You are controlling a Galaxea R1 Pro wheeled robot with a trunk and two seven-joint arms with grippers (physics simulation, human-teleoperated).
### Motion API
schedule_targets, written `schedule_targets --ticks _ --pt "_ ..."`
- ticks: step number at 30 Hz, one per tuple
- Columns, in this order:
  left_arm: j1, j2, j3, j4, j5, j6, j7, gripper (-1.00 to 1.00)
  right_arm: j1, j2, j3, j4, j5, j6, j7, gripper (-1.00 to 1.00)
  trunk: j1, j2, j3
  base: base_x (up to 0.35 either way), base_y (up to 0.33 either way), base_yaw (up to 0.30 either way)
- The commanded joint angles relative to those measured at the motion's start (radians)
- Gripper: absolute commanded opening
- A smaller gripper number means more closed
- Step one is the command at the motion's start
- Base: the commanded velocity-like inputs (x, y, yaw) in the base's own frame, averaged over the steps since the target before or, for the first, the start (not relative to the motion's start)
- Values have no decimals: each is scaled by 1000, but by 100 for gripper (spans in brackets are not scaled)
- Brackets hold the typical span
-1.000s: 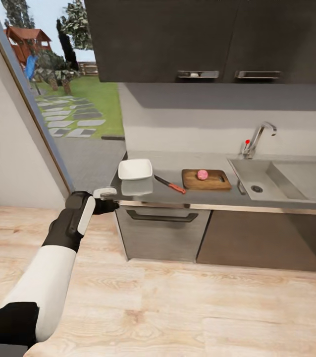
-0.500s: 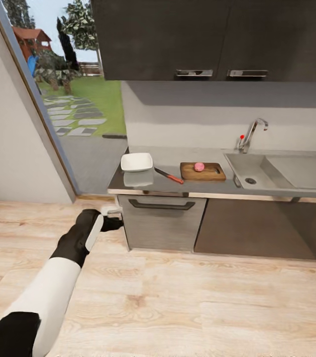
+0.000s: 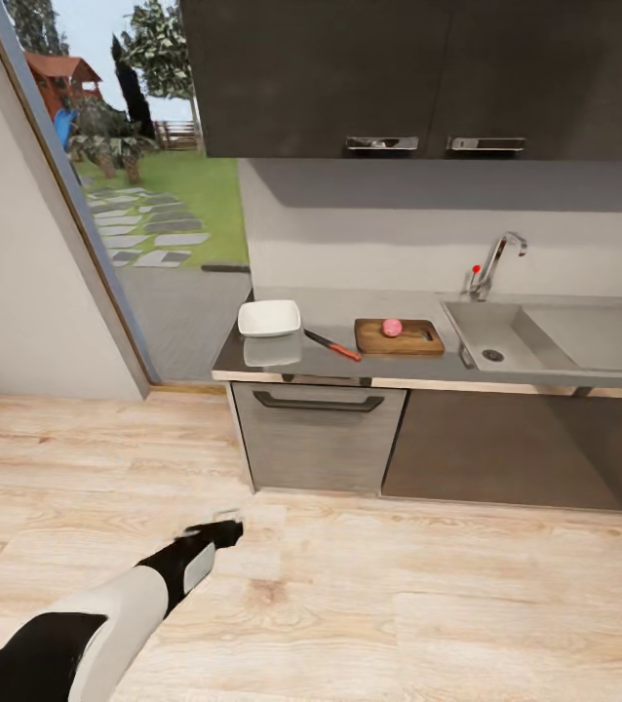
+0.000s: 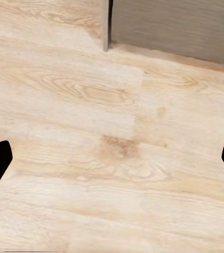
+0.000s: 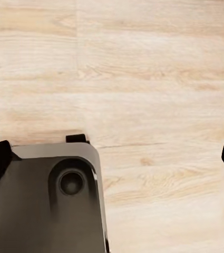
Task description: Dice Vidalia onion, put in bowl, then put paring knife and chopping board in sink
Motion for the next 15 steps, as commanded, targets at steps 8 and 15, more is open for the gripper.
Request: schedule_targets --ticks 8,15 --pt "184 16 -4 148 10 -371 4 100 -2 -15 -8 -119 10 5 13 100 0 -2 -2 0 0 0" --pt "394 73 -4 154 12 -788 8 100 -7 -48 -8 -166 9 10 68 100 0 -2 -2 0 0 0"
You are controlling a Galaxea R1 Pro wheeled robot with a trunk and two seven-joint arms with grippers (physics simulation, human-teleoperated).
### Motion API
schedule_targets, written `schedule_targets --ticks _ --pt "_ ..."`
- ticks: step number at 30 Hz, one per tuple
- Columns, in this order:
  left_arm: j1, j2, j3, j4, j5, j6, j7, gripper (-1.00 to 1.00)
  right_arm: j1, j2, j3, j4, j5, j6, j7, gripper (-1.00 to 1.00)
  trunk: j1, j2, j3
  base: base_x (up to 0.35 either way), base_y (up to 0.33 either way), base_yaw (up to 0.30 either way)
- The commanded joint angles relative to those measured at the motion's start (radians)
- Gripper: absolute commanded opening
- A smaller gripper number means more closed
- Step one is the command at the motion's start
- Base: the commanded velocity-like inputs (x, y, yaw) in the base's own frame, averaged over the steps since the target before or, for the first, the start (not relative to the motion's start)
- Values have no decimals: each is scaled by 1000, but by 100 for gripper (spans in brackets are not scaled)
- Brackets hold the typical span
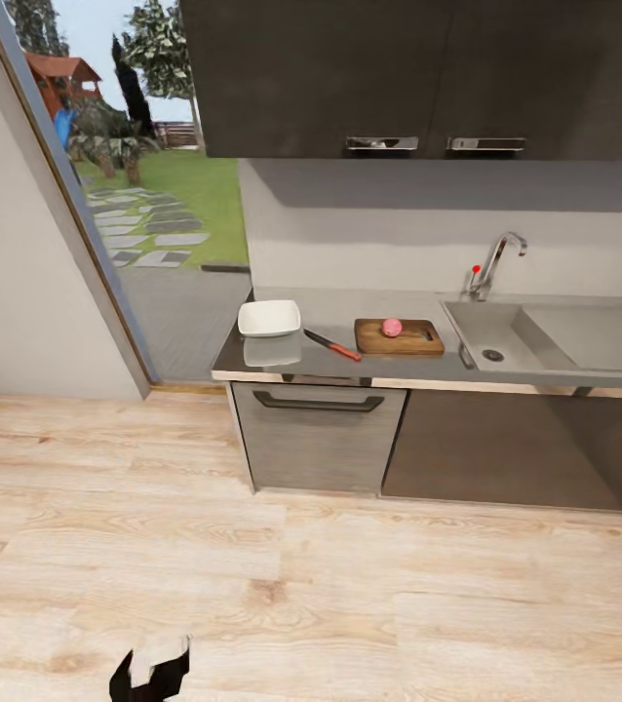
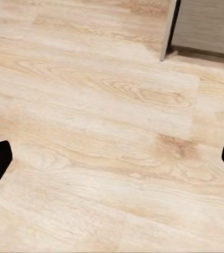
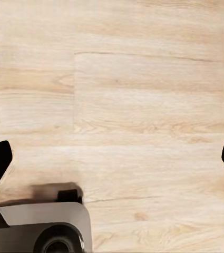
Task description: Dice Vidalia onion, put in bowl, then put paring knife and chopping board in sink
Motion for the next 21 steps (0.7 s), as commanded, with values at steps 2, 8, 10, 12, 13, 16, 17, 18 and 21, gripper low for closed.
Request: schedule_targets --ticks 2,8,10,12,13,16,17,18,21 --pt "37 10 -7 4 1 -51 1 100 -1 -11 -4 -16 10 3 31 100 1 -2 -2 0 0 0" --pt "123 19 -7 3 1 -285 15 100 -2 -56 -8 -46 -16 32 122 100 1 -2 -2 0 0 0" --pt "132 17 -7 3 1 -289 43 100 -2 -66 -21 -43 -44 31 126 100 1 -2 -2 0 0 0" --pt "137 14 -7 3 1 -289 79 100 -2 -73 -51 -34 -78 19 122 100 1 -2 -2 0 0 0" --pt "138 13 -7 3 1 -289 91 100 -2 -74 -63 -30 -88 11 119 100 1 -2 -2 0 0 0" --pt "141 13 -7 3 1 -289 124 100 -2 -77 -120 -9 -118 -57 112 100 1 -2 -2 0 0 0" --pt "141 13 -7 3 1 -289 128 100 -2 -78 -126 -4 -120 -72 111 100 1 -2 -2 0 0 0" --pt "142 14 -7 3 1 -289 132 100 -2 -77 -135 6 -124 -101 110 100 1 -2 -2 0 0 0" --pt "142 15 -7 3 1 -289 137 100 -2 -76 -144 31 -128 -146 109 100 1 -2 -2 0 0 0"
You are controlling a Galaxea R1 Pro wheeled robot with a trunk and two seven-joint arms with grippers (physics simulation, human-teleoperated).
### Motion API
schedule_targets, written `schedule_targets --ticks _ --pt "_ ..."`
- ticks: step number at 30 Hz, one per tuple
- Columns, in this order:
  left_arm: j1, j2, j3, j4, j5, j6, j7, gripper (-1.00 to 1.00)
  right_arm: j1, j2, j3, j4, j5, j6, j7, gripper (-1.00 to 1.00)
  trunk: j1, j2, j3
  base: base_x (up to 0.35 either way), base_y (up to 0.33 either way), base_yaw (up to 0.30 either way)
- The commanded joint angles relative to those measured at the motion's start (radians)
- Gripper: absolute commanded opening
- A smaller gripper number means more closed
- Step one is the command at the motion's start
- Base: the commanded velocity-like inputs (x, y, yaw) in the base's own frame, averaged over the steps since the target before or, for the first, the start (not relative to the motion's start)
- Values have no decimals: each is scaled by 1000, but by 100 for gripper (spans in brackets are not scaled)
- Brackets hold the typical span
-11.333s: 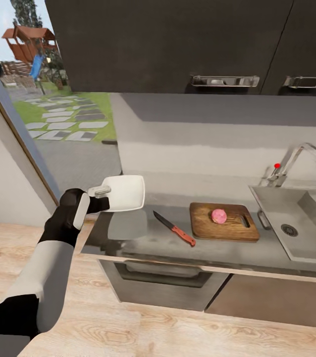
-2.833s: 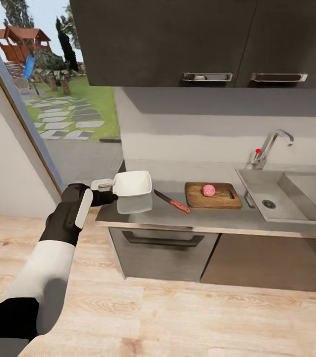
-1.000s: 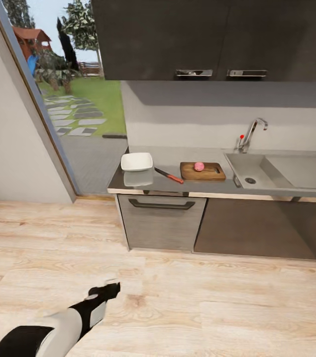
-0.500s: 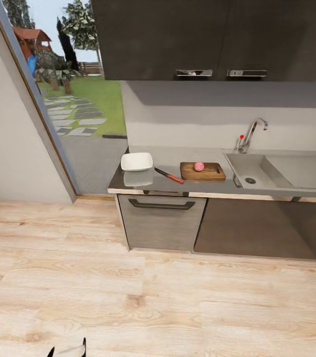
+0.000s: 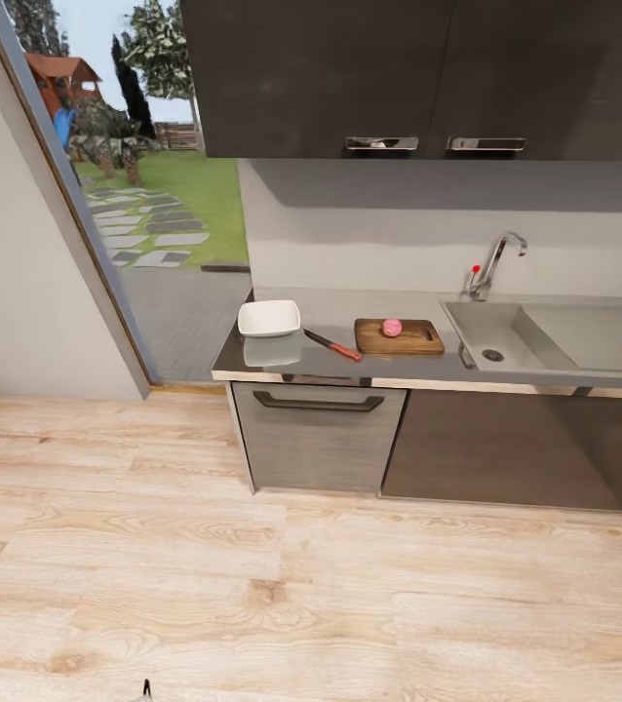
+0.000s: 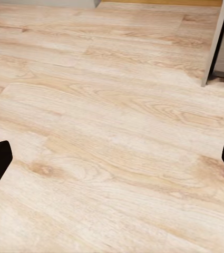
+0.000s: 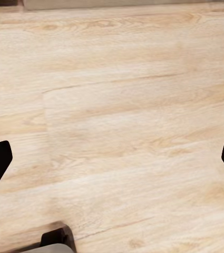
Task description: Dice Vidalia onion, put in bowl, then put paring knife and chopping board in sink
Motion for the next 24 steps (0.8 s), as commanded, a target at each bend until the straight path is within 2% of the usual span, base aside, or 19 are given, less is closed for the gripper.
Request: schedule_targets --ticks 1,7,24 --pt "-2 0 -4 4 8 -5 -3 100 -1 0 -3 14 -2 -19 -1 100 1 -2 -2 0 0 0" --pt "-1 1 -4 4 8 4 -2 100 -1 2 -5 39 -4 -46 -1 100 1 -2 -2 0 0 0" --pt "-1 3 -4 4 8 8 -2 100 -1 7 -4 47 -5 -52 -1 100 1 -2 2 0 0 0"
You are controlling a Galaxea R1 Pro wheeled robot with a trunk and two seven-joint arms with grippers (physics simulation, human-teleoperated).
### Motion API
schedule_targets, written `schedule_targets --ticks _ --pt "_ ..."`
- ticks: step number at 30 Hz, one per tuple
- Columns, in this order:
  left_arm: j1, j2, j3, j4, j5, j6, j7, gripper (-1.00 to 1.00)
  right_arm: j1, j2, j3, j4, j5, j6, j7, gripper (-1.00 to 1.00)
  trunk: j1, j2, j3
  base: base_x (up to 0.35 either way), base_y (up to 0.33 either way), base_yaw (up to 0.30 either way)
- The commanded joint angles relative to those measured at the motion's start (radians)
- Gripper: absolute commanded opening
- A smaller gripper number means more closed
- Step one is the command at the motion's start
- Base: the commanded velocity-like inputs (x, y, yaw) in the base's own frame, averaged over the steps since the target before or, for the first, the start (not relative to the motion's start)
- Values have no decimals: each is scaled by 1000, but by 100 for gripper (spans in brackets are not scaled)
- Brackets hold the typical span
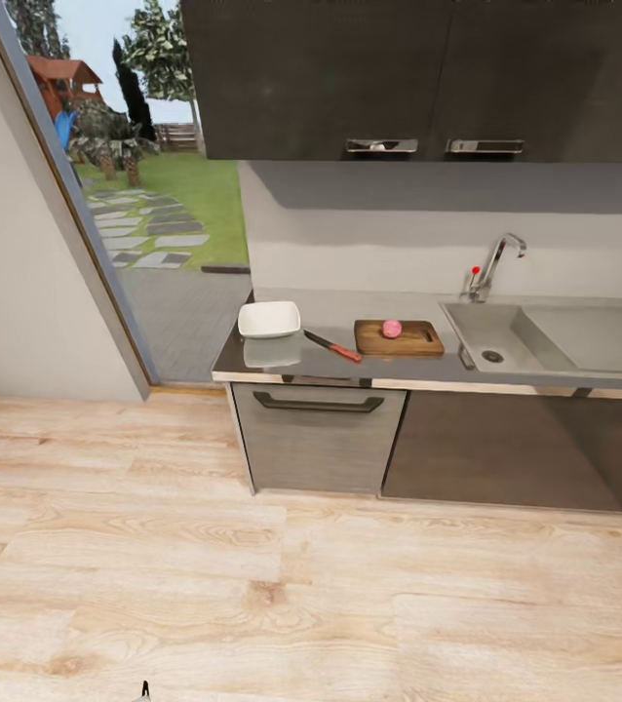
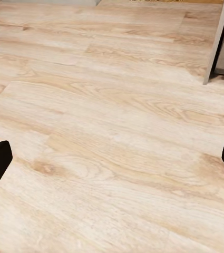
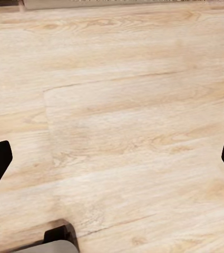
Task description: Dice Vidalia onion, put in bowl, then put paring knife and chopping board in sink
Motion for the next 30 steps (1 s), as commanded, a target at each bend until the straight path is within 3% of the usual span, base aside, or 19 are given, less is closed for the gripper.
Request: schedule_targets --ticks 1,30 --pt "-2 0 -4 4 8 -5 -4 100 -1 0 0 1 -2 -3 0 100 1 -2 0 0 0 0" --pt "-2 -1 -4 4 8 -5 -2 100 -1 0 -1 1 -2 -4 0 100 1 -2 45 0 0 0"
